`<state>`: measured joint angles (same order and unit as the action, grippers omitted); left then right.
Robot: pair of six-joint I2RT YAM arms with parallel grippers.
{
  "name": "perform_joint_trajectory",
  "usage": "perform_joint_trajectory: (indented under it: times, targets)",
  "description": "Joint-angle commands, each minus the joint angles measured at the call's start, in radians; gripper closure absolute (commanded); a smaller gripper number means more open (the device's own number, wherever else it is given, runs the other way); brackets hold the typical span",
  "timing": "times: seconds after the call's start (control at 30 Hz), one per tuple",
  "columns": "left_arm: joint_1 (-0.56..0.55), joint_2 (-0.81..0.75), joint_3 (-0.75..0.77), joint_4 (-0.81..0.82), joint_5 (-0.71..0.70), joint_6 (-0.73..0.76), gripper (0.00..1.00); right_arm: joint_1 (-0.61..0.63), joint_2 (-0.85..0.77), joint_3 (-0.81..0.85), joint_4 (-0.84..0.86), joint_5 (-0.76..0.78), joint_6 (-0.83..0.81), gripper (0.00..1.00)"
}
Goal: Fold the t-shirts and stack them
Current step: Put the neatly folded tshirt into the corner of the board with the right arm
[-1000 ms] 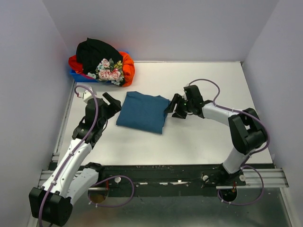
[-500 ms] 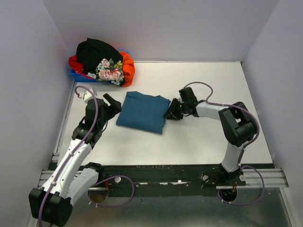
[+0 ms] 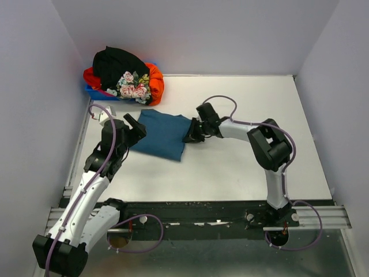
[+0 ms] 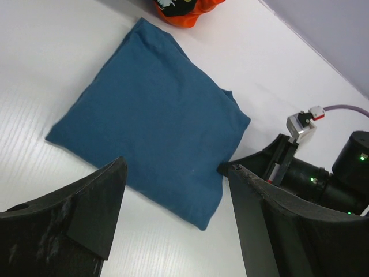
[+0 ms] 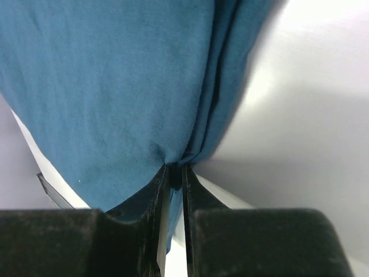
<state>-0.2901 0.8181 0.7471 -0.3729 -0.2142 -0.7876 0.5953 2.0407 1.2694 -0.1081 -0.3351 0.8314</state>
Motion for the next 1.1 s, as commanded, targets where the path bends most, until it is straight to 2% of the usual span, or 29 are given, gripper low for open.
perform_joint_trajectory:
  times: [0.0, 0.33, 0.53, 0.57, 0.6, 0.7, 0.73, 0.83, 0.97, 1.07]
  targets:
    - [-0.003, -0.01, 0.069, -0.096, -0.037, 0.027, 0.15, 0.086, 0.123, 0.177, -0.024, 0.028, 0.046, 0.8]
    - [0.003, -0.042, 0.198, -0.277, -0.123, 0.159, 0.15, 0.195, 0.496, 0.735, -0.05, 0.019, 0.1, 0.79]
    - [0.003, -0.099, 0.231, -0.251, -0.038, 0.212, 0.15, 0.218, 0.616, 0.955, -0.042, 0.028, 0.118, 0.68]
    - [0.003, -0.109, 0.245, -0.251, -0.025, 0.214, 0.12, 0.218, 0.619, 0.964, -0.038, 0.028, 0.118, 0.65]
    - [0.003, -0.125, 0.259, -0.248, -0.016, 0.215, 0.09, 0.218, 0.618, 0.966, -0.03, 0.033, 0.115, 0.61]
    - [0.003, -0.158, 0.317, -0.265, 0.019, 0.217, 0.02, 0.218, 0.58, 0.932, -0.028, 0.044, 0.092, 0.4]
    - [0.003, -0.169, 0.334, -0.265, 0.038, 0.217, 0.02, 0.218, 0.552, 0.891, -0.022, 0.051, 0.078, 0.36]
    - [0.003, -0.227, 0.362, -0.227, 0.097, 0.2, 0.01, 0.218, 0.416, 0.695, 0.045, 0.09, 0.035, 0.3]
    - [0.003, -0.296, 0.393, -0.169, 0.258, 0.223, 0.01, 0.216, 0.227, 0.437, 0.162, 0.146, -0.03, 0.21]
    - [0.003, -0.316, 0.42, -0.165, 0.3, 0.226, 0.01, 0.216, 0.127, 0.323, 0.171, 0.191, -0.083, 0.14]
